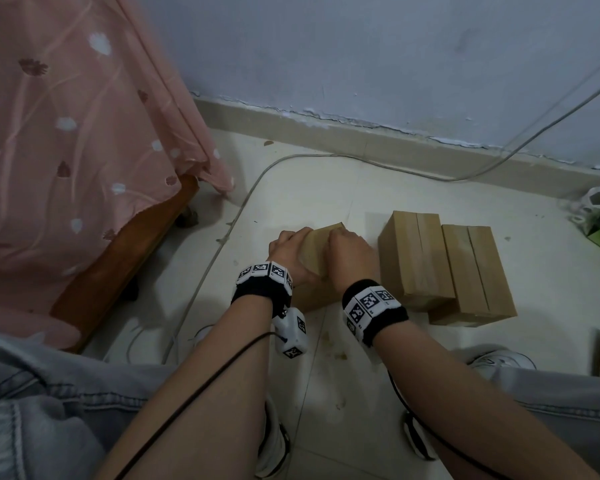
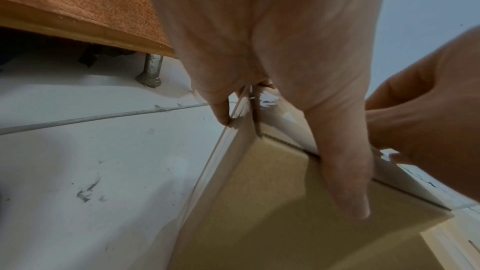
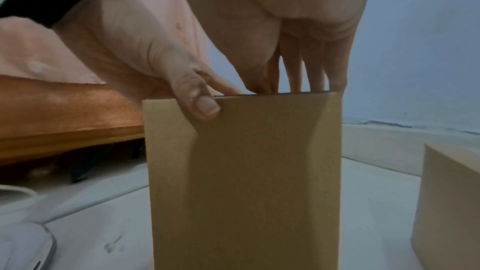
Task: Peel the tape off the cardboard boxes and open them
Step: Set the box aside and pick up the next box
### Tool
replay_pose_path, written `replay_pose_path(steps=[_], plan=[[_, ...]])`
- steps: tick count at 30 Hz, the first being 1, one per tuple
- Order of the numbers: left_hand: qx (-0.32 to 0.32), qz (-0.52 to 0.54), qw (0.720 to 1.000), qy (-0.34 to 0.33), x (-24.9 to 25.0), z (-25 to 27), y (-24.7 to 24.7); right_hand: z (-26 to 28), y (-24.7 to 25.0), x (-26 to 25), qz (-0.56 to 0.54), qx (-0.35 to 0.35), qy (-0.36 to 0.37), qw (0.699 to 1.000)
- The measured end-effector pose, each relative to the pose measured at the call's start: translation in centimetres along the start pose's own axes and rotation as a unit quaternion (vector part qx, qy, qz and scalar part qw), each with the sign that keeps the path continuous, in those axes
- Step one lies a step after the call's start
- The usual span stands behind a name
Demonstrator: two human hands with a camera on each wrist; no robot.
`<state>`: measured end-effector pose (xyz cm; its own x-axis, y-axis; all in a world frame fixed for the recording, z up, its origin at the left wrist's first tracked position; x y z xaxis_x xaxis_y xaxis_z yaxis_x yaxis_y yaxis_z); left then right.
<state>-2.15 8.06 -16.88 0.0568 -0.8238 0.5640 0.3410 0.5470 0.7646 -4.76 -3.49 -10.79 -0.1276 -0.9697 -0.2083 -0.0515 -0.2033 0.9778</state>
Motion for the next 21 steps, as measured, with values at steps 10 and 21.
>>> replay_pose_path(steps=[10,21], plan=[[0.000,0.018,1.000,0.004,-0.1,0.1,0.0,-0.2,-1.0,-1.8,0.080,-0.027,0.043,0.995],[-0.001,0.004,1.000,0.006,0.0,0.2,0.0,-0.8,-0.6,2.4,-0.094,0.011,-0.060,0.994]])
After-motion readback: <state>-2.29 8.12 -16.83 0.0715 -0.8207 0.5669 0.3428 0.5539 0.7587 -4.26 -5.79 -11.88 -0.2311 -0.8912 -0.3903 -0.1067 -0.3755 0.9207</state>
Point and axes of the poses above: each hand's wrist, its own z-axis away from the middle knuckle, its own y-axis out of the back of the hand, x = y × z, the point moved 10 cm from there along -z, towards the middle knuckle, and after that the axes turned 11 degrees about x, right-handed, at the moved point
